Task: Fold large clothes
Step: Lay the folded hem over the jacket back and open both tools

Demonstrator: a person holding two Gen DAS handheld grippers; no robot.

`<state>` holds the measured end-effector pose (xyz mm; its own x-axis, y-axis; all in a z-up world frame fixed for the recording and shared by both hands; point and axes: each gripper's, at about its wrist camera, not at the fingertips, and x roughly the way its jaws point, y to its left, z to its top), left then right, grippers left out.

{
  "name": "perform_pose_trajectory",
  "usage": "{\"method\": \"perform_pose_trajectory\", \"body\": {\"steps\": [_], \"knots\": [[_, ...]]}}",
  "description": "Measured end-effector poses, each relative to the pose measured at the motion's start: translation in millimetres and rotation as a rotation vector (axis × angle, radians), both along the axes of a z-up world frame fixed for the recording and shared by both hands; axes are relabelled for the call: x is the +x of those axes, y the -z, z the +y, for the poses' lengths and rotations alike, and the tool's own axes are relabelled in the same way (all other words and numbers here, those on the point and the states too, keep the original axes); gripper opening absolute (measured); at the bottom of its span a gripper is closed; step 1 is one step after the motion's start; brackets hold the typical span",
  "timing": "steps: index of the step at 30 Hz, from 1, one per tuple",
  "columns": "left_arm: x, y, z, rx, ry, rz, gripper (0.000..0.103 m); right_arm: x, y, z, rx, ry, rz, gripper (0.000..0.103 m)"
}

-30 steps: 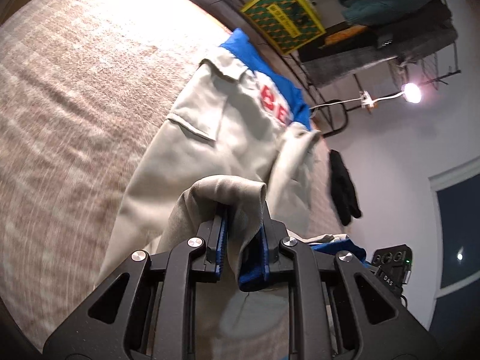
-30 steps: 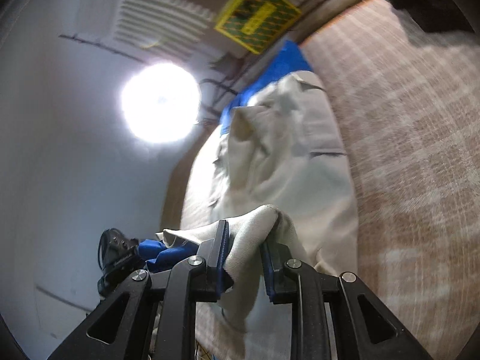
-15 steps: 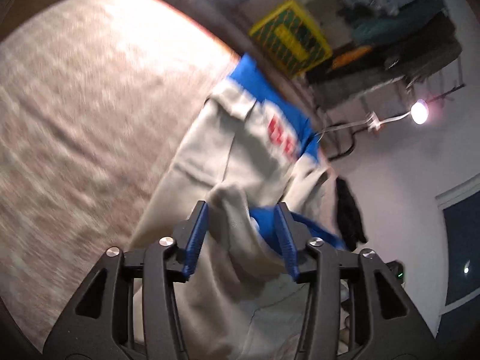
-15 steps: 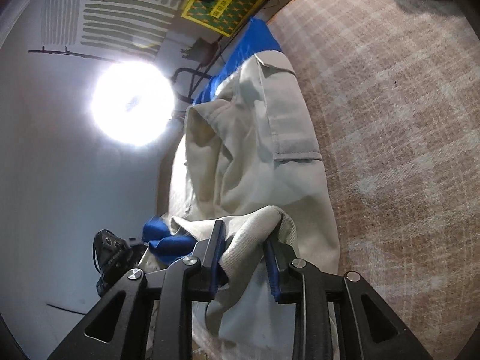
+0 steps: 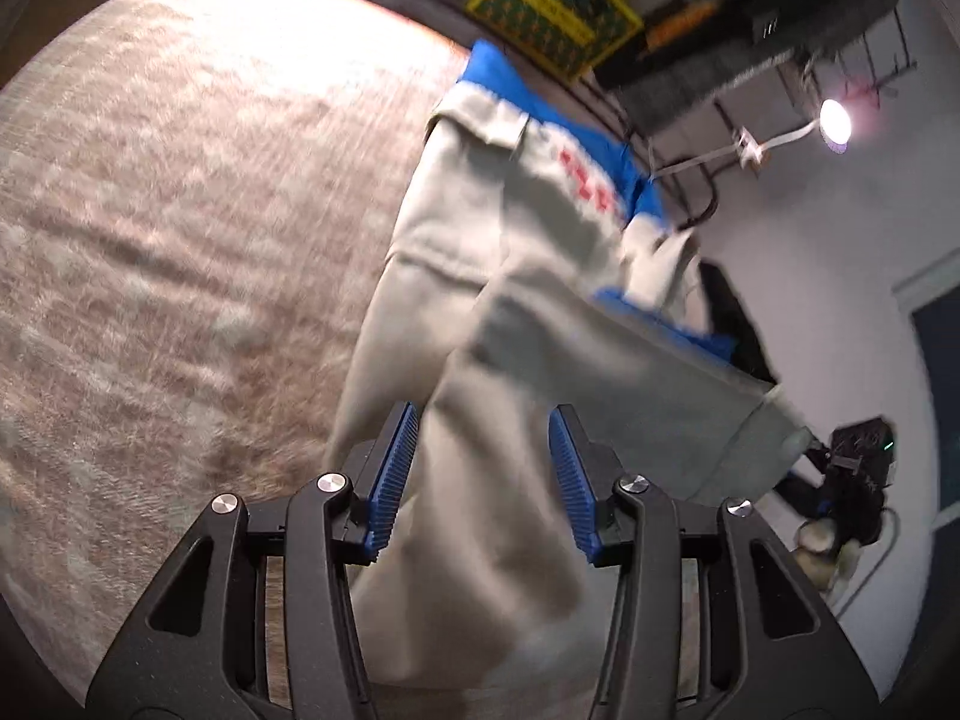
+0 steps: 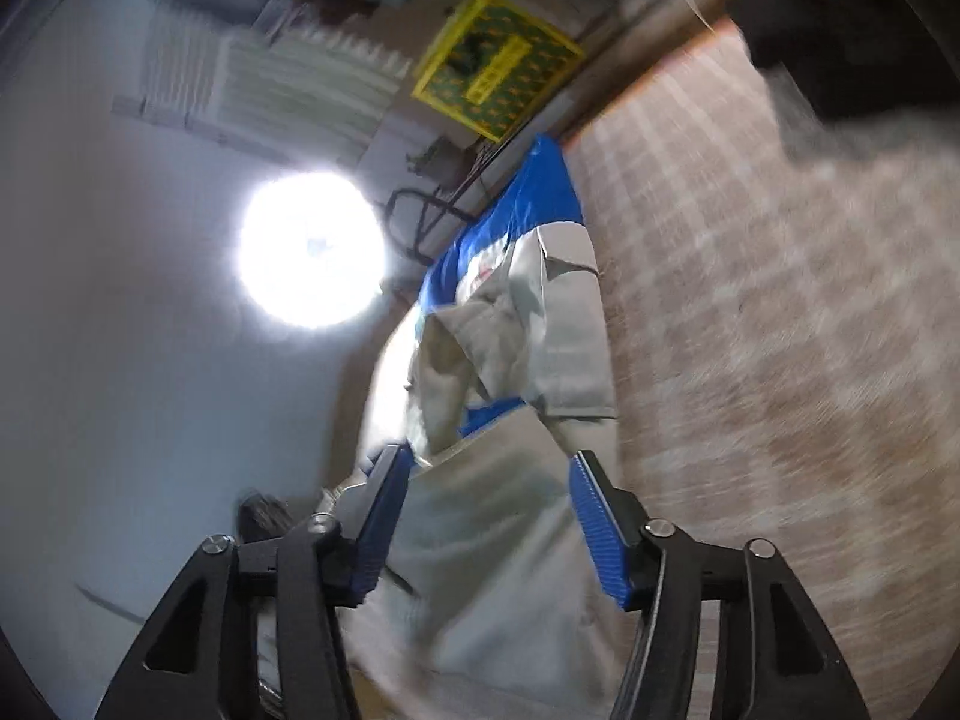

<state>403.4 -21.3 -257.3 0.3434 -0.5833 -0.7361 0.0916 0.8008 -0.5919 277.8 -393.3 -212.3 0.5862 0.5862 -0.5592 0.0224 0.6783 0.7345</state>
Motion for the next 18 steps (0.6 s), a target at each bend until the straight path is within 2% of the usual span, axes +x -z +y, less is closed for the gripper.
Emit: {"method": "perform_pose_trajectory", "body": {"steps": [4,10,12,13,14,16,18], "knots": [[-7.8,13.1,3.9,-0.033,0.026,0.008,0.046,-0.4,23.0,27.0,-0.114,-0.121,0.049,0.049],[-20.1,8.5,5.5,-0.022,0.087,-0.008,0.046,-4.1,51.8,37.6,-0.137,-0.186,0.111,0.049],[-25.4,6.6,4.6,-0.027,0.100,-0.012,0.033,-7.5,51.3,37.3,-0.135,-0.192,0.096,0.042],[-31.1,6.2,1.5,-0.033,0.122,-0.009,0.022,-10.1,49.0,36.7,-0.131,-0.196,0.087,0.035],[-33.9,4.1,-0.1,-0.022,0.130,-0.020,0.017,-12.5,46.5,37.2,-0.144,-0.195,0.076,0.034],[-42.6,-3.4,-5.3,0.029,0.137,-0.053,0.008,-18.6,41.0,38.7,-0.173,-0.200,0.053,0.022],[-50.8,-11.6,-2.9,0.037,0.107,-0.055,0.006,-24.6,32.8,45.4,-0.204,-0.201,0.043,0.015]]}}
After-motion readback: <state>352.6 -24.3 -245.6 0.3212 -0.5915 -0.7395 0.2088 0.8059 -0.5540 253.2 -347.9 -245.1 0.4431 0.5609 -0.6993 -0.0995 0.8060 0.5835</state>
